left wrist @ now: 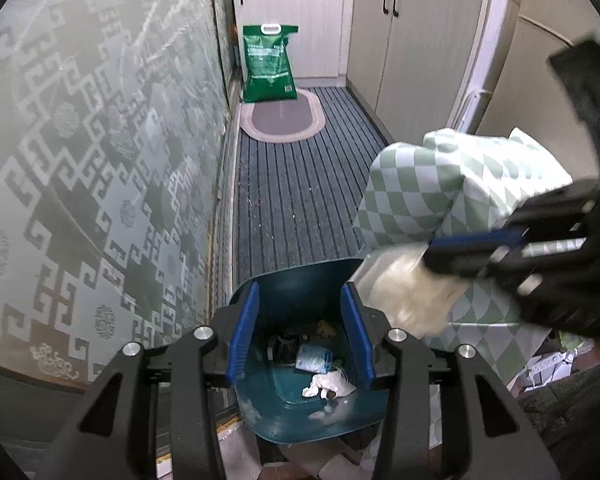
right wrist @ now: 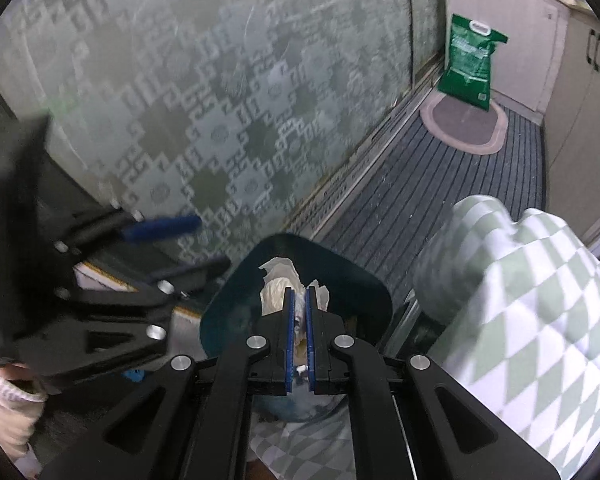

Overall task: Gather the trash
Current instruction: 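Lower the plastic bag into the bin and open the right gripper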

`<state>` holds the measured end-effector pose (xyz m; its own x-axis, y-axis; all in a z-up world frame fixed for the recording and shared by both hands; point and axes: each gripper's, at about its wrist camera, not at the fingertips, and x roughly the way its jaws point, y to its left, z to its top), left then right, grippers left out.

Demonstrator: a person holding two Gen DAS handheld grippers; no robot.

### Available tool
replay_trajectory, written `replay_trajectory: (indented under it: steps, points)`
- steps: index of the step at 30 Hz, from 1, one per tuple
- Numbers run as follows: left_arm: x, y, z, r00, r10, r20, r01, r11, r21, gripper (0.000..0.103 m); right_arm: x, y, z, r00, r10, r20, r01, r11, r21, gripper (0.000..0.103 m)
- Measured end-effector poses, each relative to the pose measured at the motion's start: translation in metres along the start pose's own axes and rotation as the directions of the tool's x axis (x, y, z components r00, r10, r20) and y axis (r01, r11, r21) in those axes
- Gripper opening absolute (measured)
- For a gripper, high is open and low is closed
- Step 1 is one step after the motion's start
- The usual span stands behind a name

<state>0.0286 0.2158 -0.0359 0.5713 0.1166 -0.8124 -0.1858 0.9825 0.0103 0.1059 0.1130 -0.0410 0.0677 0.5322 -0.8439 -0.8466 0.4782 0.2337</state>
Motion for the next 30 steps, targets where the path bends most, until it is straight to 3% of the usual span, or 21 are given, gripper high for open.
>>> replay_trajectory:
  steps: [6, 17, 19, 21, 26, 30]
  points:
    - [-0.013, 0.005, 0.000, 0.999, 0.016, 0.044, -0.015, 1.000, -0.024, 0.053, 0.020, 0.004, -0.002, 0.998, -0.010, -0.058, 0.010, 1.000, 0.000, 0.005]
    - [-0.039, 0.007, -0.001, 0.991, -0.014, 0.133, 0.022, 0.998, -0.055, 0.057, 0.043, 0.006, -0.009, 0.989, -0.018, -0.144, 0.020, 1.000, 0.011, 0.007]
    - [-0.044, 0.007, -0.002, 0.988, -0.027, 0.149, 0.036, 0.998, -0.060, 0.059, 0.046, 0.003, -0.011, 0.988, 0.003, -0.157, 0.002, 1.000, 0.029, 0.026]
    - [-0.047, 0.005, -0.004, 0.987, -0.033, 0.156, 0.044, 0.997, -0.069, 0.060, 0.042, 0.003, -0.011, 0.989, 0.011, -0.146, -0.007, 1.000, 0.031, 0.038]
    - [-0.052, -0.007, -0.013, 0.987, -0.036, 0.157, 0.048, 0.996, -0.076, 0.070, 0.010, 0.002, -0.010, 0.997, 0.013, -0.073, -0.011, 1.000, 0.026, 0.045]
    - [-0.050, -0.026, -0.025, 0.989, -0.014, 0.145, 0.022, 0.998, -0.057, 0.077, -0.031, -0.006, -0.012, 0.999, -0.041, 0.020, 0.040, 0.999, 0.026, 0.055]
